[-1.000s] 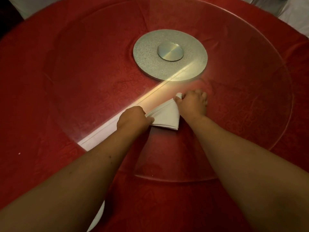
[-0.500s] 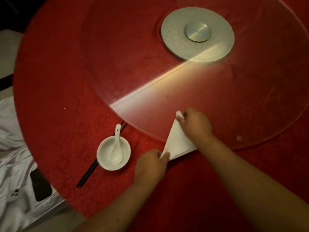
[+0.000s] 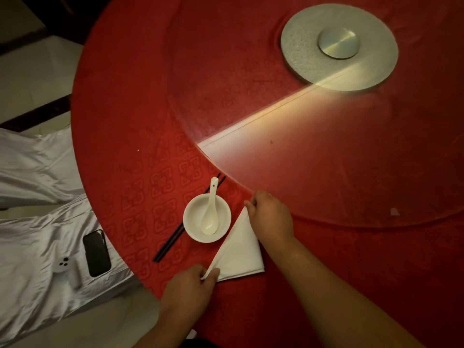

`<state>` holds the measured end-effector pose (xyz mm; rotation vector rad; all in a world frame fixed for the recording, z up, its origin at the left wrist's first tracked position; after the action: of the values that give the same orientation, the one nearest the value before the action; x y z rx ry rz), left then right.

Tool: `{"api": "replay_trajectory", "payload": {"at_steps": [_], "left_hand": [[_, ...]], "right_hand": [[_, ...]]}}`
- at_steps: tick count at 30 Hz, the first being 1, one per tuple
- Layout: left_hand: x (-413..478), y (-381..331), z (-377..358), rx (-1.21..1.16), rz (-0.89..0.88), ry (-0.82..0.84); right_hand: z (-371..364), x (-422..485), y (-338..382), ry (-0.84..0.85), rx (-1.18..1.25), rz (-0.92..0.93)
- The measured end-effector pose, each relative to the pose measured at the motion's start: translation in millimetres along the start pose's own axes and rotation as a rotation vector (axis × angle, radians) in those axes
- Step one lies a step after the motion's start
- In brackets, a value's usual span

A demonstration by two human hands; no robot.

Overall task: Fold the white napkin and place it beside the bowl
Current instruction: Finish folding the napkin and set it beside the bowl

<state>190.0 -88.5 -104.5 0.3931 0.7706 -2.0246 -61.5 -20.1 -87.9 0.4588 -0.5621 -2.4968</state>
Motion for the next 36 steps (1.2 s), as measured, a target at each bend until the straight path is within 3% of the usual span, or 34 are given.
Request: {"api": "replay_trajectory", "payload": {"at_steps": [5,9,12,17,30,36], "left_hand": [[-0.7,10.0,-1.2,-0.048,0.001,0.0],[1.7,10.8,-2.3,-0.039,-0.021,-0.012],[2.1,13.0,-2.3,-0.069,-0.014,-0.024],[6.6,20.0,4.4,-0.094,0.008,-0.086],[7.3,13.9,8.5,-0.055,-0.013,-0.06],[5.2,-8.9,31.5,0.175,-0.197,-0.148]], "right_hand": [[3.3,-5.6,-3.5,-0.036,-0.033,-0.026],[-13.9,-19.4,-5.8,0.147,0.05,-0.072],[-20.5,-15.1,1.5,0.196,0.088,-0.09],[-23.4,-6.2,12.3,0.166,0.138,-0.099],[-27.3,-7.2,13.4,0.148,0.119,-0.083],[-17.2,-10.0,17.1,0.099,0.075,-0.062]]}}
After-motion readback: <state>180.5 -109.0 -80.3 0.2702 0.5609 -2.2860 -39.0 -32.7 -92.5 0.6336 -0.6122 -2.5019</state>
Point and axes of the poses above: each hand's wrist, its own x-axis towards the middle knuckle, its own z-axis out of the back of the hand, y = z × x, the point moved 5 cm from there along x, towards the middle knuckle, and after that the axes turned 3 degrees about -z, right-handed, at the moved point
